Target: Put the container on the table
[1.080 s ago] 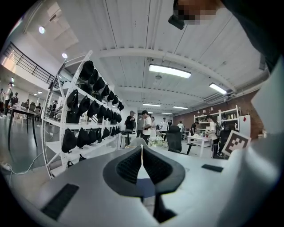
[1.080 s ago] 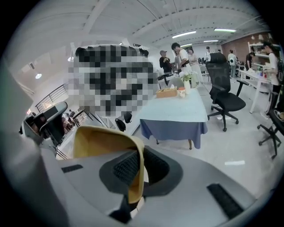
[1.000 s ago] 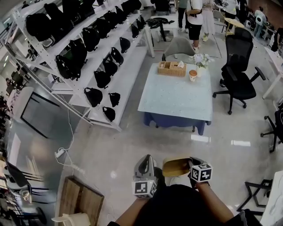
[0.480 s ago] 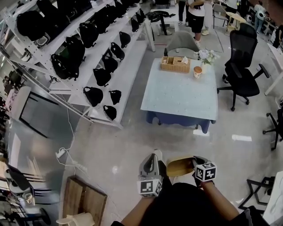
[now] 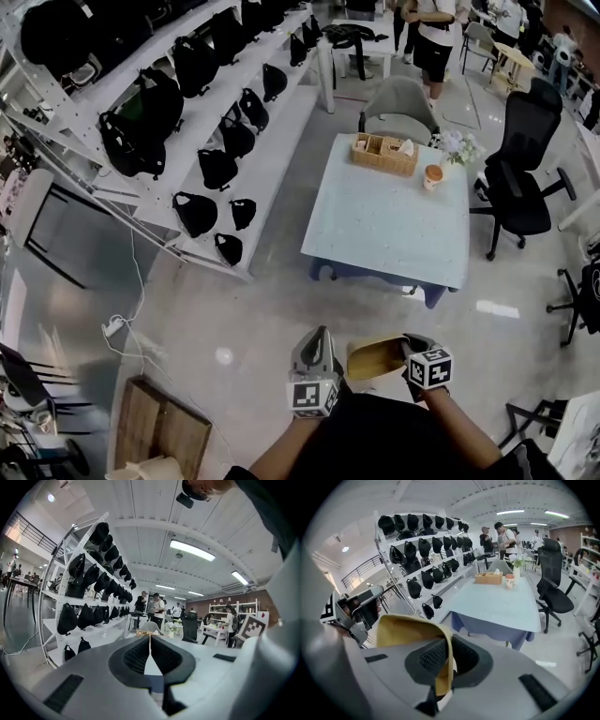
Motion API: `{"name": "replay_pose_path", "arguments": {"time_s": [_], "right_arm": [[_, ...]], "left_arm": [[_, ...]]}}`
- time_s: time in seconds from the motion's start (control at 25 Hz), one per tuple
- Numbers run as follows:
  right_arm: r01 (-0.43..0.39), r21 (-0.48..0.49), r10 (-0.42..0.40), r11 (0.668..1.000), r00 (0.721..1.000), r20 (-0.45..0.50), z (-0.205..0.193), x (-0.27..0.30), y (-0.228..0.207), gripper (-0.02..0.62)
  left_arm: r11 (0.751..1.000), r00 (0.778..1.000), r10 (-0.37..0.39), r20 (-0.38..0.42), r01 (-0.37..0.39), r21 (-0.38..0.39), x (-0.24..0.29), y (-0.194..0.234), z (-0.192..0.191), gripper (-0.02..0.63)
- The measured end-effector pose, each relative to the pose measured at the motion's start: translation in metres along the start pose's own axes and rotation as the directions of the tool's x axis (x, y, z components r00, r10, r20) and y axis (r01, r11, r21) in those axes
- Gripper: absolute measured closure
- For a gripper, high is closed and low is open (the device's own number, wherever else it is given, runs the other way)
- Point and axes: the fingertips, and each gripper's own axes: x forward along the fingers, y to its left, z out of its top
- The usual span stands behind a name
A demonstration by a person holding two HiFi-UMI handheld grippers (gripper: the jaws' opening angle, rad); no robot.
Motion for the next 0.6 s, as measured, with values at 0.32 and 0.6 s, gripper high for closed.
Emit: {"name": "replay_pose_path", "arguments": {"time_s": [0.32,0.6], "right_arm": [[0.047,0.002,-0.047,0.999,0.999,-0.011,0.085,0.052,-0.005,0.578],[0.077,0.017,-0.076,0.997,0.997,-0.019,0.133,0.095,0.007,0.578]], "left_arm": [[0.999,1.000,-0.023,0.010,0.023,-0.026,0.071,0.056,0.035,0.594],[0.998,0.999,-0.048,0.004,0.048,-0.036,0.111,0.107,0.050,0.594]]}}
